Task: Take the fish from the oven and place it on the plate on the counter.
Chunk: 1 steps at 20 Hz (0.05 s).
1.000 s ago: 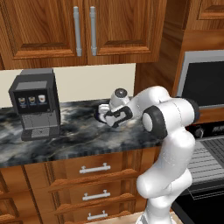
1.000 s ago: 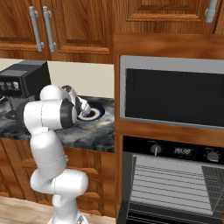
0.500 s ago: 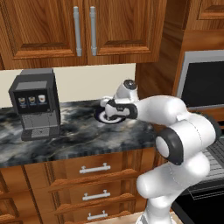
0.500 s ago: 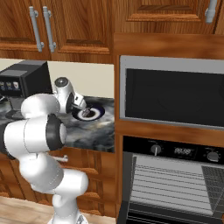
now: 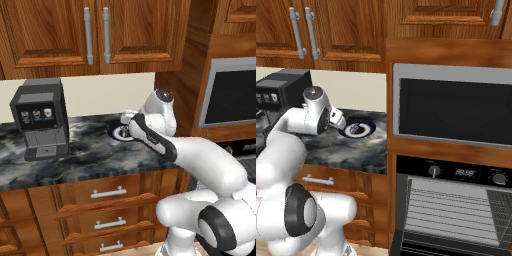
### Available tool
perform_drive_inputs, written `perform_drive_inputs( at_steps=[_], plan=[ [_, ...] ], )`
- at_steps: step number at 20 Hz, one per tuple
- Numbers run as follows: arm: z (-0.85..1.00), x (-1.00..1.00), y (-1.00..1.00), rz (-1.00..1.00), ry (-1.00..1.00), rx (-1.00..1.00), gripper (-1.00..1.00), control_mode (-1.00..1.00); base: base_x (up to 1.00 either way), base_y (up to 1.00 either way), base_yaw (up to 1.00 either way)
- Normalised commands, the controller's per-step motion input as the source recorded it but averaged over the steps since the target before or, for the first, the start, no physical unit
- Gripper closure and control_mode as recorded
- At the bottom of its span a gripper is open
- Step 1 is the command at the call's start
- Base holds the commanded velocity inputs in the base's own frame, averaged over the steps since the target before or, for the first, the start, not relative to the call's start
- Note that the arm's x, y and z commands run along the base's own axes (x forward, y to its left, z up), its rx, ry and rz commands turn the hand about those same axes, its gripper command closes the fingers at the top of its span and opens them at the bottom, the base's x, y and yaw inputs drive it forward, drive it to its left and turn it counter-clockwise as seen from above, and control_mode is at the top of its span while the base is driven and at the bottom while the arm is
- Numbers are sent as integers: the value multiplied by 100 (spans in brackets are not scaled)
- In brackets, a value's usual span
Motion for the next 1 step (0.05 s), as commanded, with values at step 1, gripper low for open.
perform_drive_inputs(
  at_steps=[1],
  plan=[
    [61, -100, 0, 0, 0, 0, -100, -100, 0, 0, 0]
  ],
)
